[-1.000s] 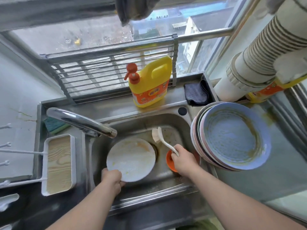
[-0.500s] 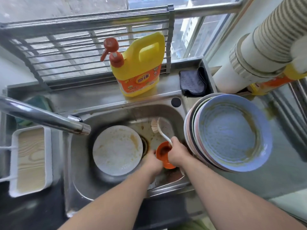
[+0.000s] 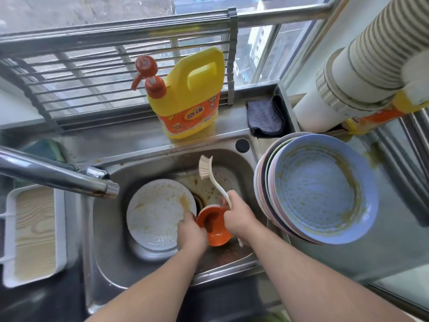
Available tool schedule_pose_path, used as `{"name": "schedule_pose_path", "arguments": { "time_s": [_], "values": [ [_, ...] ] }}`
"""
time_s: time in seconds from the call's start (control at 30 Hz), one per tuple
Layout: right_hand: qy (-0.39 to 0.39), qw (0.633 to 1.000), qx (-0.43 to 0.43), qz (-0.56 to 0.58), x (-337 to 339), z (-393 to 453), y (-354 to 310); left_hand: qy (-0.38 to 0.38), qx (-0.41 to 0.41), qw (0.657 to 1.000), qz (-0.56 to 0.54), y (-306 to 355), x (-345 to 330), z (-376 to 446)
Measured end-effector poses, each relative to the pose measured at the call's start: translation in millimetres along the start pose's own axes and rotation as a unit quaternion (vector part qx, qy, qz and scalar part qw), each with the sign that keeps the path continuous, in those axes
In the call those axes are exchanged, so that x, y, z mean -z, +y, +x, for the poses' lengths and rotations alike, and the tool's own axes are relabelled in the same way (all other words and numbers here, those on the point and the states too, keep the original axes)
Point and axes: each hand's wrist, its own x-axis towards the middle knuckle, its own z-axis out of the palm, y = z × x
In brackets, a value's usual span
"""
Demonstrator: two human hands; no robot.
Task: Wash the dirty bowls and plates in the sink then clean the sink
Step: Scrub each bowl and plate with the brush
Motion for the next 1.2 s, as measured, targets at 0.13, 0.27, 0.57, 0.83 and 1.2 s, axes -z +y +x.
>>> {"name": "schedule_pose_path", "arguments": {
  "time_s": [0.13, 0.27, 0.57, 0.83, 1.2],
  "values": [
    [-0.005, 0.999, -0.003, -0.053, -6, 9, 7, 0.009, -0.023, 0.999, 0.031, -3, 8, 3],
    [0.027, 0.983, 0.012, -0.182, -19, 16, 16, 0.007, -0.03, 0.999, 0.028, -5, 11, 5],
    [0.058, 0.968, 0.047, -0.241, -42, 18, 21, -0.038, -0.012, 0.999, 0.026, 2, 14, 10],
    [0.029, 0.996, 0.017, -0.088, -12, 6, -1, -0.17, 0.074, 0.925, -0.333, -7, 62, -3],
    [0.048, 0.995, -0.049, 0.067, -4, -59, 2, -0.02, 0.056, 0.88, -0.471, -62, 156, -7]
  ]
}}
